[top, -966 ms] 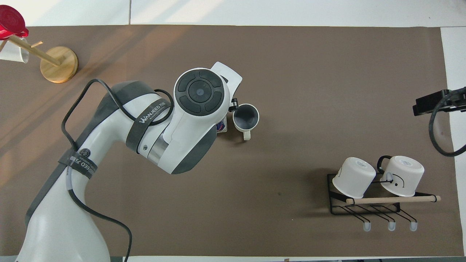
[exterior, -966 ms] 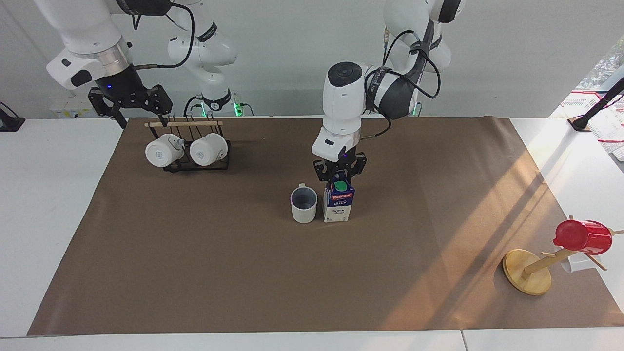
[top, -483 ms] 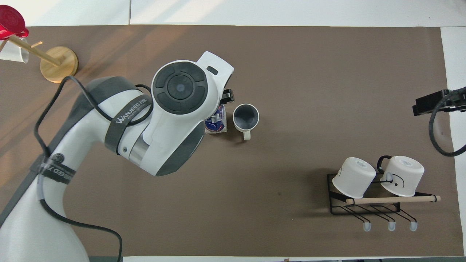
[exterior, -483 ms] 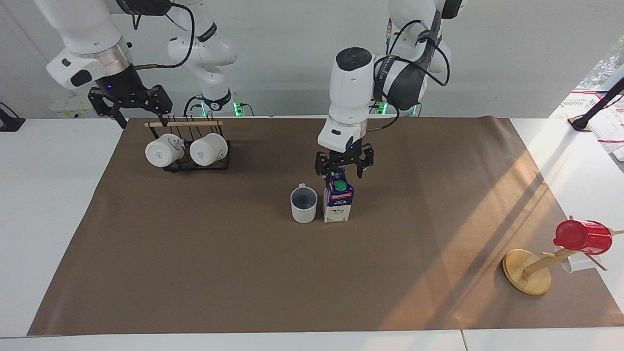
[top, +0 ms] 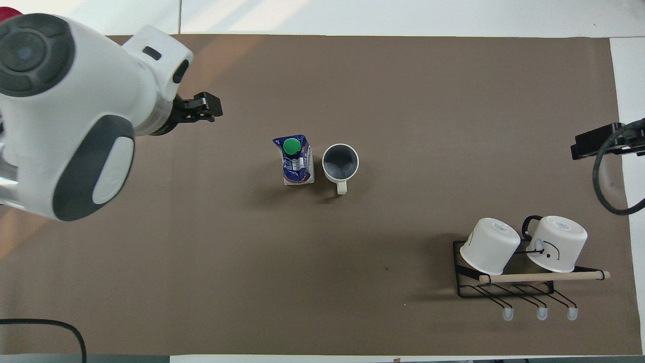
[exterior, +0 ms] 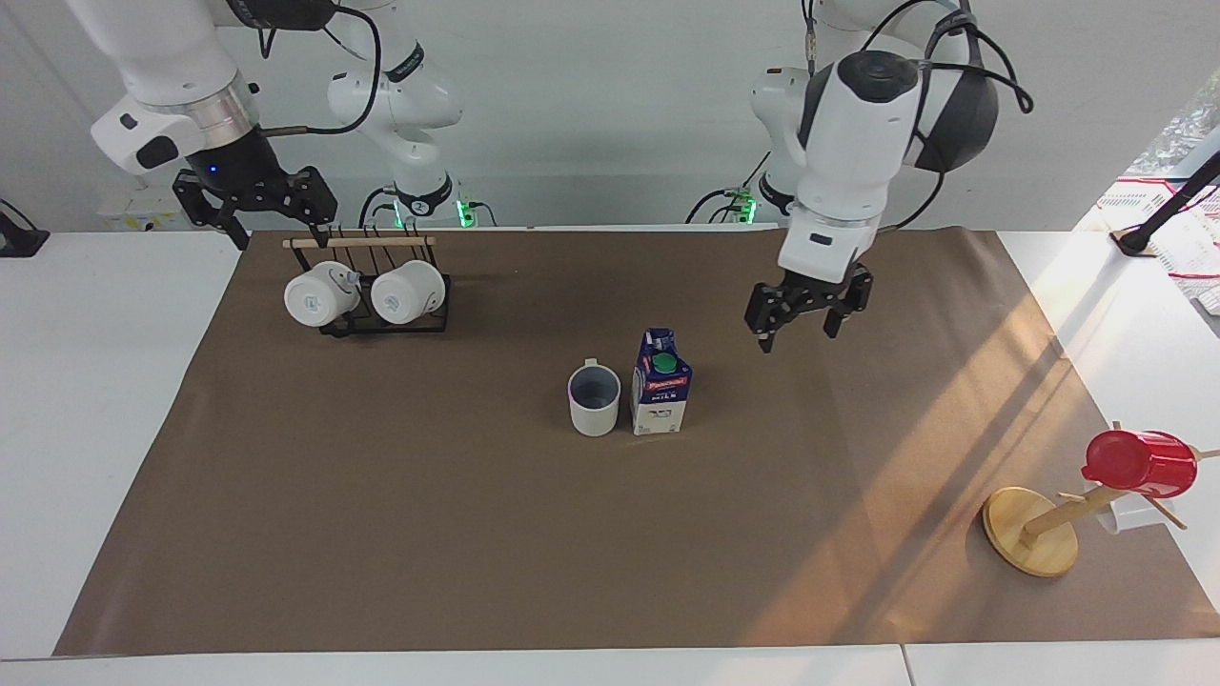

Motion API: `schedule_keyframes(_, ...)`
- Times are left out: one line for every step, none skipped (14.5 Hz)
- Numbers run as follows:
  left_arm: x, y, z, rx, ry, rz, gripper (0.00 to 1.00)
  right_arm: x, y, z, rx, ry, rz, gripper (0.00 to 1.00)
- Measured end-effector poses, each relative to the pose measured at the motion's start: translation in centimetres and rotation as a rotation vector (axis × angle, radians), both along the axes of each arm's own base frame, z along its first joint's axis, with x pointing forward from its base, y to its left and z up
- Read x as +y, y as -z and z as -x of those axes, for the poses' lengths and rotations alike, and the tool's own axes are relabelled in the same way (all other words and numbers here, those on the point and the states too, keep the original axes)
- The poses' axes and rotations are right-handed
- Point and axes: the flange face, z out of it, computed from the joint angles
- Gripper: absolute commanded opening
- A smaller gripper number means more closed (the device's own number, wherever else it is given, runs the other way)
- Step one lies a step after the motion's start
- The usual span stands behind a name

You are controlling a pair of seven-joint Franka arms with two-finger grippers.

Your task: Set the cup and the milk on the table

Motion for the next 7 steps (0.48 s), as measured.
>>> schedule_keyframes(2.4,-0.4,-0.1,0.013,0.021,-0.012,1.0,0.0,0.0,0.0,0.0,0.0,0.0,1.0)
schedule_keyframes(4.7,-0.9,-0.3,0.02,0.039,-0.02,1.0,0.1,0.0,0.0,0.0,-0.001,0.0,1.0)
schedule_keyframes(6.9,-1.1,-0.4,0.027,0.054,-0.026,1.0,0.1,0.0,0.0,0.0,-0.002,0.0,1.0)
schedule_keyframes(8.8,-1.3,-0.4,0.031,0.064,-0.031,1.0,0.1,0.0,0.0,0.0,-0.002,0.0,1.0)
schedule_keyframes(10.6,-1.4,-0.4,0.035,0.072,-0.036,1.0,0.1,0.0,0.0,0.0,-0.002,0.0,1.0)
schedule_keyframes(12.4,-1.5,-0.3,0.041,0.083,-0.039,1.0,0.1,0.0,0.0,0.0,-0.002,0.0,1.0)
schedule_keyframes(14.1,-1.7,-0.2,0.048,0.097,-0.038,1.0,0.1,0.0,0.0,0.0,-0.002,0.0,1.0)
